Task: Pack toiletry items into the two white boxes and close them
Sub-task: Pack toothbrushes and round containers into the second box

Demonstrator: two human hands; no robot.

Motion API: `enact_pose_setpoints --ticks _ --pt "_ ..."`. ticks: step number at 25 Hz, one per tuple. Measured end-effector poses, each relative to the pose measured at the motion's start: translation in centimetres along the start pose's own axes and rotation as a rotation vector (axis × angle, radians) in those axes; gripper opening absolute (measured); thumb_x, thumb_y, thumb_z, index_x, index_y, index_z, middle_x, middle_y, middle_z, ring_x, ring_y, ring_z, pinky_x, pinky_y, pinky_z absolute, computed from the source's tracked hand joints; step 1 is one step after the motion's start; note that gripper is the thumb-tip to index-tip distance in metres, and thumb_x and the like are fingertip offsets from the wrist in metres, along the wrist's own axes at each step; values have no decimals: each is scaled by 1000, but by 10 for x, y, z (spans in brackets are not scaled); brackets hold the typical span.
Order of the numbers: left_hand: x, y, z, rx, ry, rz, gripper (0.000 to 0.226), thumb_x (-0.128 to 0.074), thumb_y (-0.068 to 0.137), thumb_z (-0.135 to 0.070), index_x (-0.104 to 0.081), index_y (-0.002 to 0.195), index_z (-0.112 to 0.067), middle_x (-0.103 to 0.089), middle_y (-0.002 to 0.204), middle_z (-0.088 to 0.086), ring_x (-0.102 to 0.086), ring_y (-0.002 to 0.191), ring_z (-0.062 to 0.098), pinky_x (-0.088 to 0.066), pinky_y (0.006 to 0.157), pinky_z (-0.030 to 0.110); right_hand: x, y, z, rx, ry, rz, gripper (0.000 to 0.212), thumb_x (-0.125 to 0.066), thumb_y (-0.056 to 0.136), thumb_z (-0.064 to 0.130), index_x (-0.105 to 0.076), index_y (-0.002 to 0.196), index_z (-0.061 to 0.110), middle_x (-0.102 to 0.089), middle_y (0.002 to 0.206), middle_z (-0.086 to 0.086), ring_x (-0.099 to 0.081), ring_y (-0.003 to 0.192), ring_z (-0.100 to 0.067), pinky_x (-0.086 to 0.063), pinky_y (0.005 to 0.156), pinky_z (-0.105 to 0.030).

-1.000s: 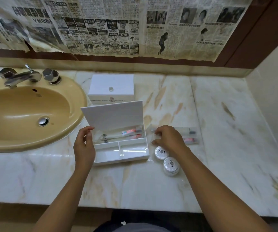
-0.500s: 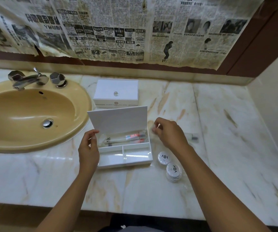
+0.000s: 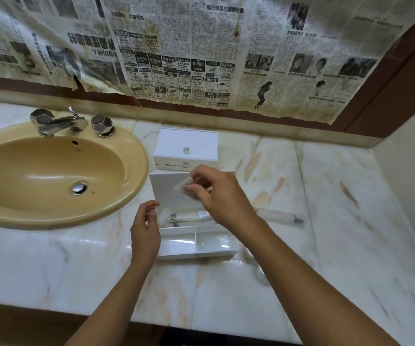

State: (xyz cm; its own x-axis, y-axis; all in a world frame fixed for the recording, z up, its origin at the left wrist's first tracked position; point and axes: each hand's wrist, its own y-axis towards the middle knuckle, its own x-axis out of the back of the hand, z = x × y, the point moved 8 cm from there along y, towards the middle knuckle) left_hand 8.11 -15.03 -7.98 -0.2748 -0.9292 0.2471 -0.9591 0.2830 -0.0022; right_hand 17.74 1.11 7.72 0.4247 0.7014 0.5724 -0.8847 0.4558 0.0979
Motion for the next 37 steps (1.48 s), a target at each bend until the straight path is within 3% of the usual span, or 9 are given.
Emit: enact_pose_setpoints --ticks 5,8,11,16,24,27,31,34,37 --pt "1 -1 0 25 -27 9 35 -40 100 -7 -60 101 -36 -61 97 -32 -55 86 -9 -39 74 4 -66 11 -12 46 -278 174 6 -64 89 17 -69 92 17 -72 85 -5 -65 80 -25 -52 71 -32" --pt "0 -1 2 35 -22 5 33 -40 101 -6 -61 105 -30 -62 103 -26 -55 97 -9 -39 80 8 -99 15 -16 98 -583 271 14 -59 90 10 -70 98 13 -67 94 -10 -63 87 -30 -45 70 -31" --pt "1 0 2 31 -9 0 34 -39 101 -6 -61 104 -32 -62 106 -21 -55 98 -8 -38 79 4 -114 18 -27 78 -682 295 13 -57 88 4 -69 94 5 -64 93 -14 -60 84 -32 -37 66 -30" --pt "1 0 4 29 -8 -4 37 -39 102 -7 -60 101 -37 -62 107 -20 -55 104 -4 -38 82 5 -129 12 -54 -7 -650 328 11 -62 88 10 -71 94 7 -68 89 -15 -64 82 -33 -50 75 -34" --pt "1 1 5 17 -1 -11 34 -39 101 -5 -61 105 -31 -63 110 -10 -57 106 6 -40 85 9 -114 10 -38 44 -608 221 19 -65 89 15 -70 106 11 -65 101 -10 -61 91 -26 -52 84 -36" --pt "1 2 5 17 -7 -19 35 -40 101 -6 -61 101 -34 -64 108 -11 -57 103 2 -39 83 4 -127 -4 -36 18 -486 418 27 -51 93 14 -68 113 12 -58 104 -8 -55 101 -27 -48 85 -40" --pt "0 2 6 6 -55 -13 36 -41 102 -6 -61 98 -35 -65 104 -19 -58 101 2 -40 84 6 -145 -18 -51 -78 -491 667 40 -34 97 29 -66 108 8 -52 108 -14 -45 107 -30 -41 90 -44" --pt "0 3 7 0 -76 -10 35 -41 102 -7 -62 98 -35 -64 100 -22 -59 101 4 -41 85 9 -146 -15 -54 -106 -476 676 45 -30 96 32 -67 95 7 -53 106 -17 -44 104 -31 -39 88 -44" --pt "1 1 5 1 -84 -13 35 -40 102 -7 -62 97 -34 -65 99 -21 -59 99 3 -41 83 8 -141 -12 -52 -151 -451 645 39 -34 93 32 -55 69 9 -50 83 -11 -48 90 -29 -38 74 -37"
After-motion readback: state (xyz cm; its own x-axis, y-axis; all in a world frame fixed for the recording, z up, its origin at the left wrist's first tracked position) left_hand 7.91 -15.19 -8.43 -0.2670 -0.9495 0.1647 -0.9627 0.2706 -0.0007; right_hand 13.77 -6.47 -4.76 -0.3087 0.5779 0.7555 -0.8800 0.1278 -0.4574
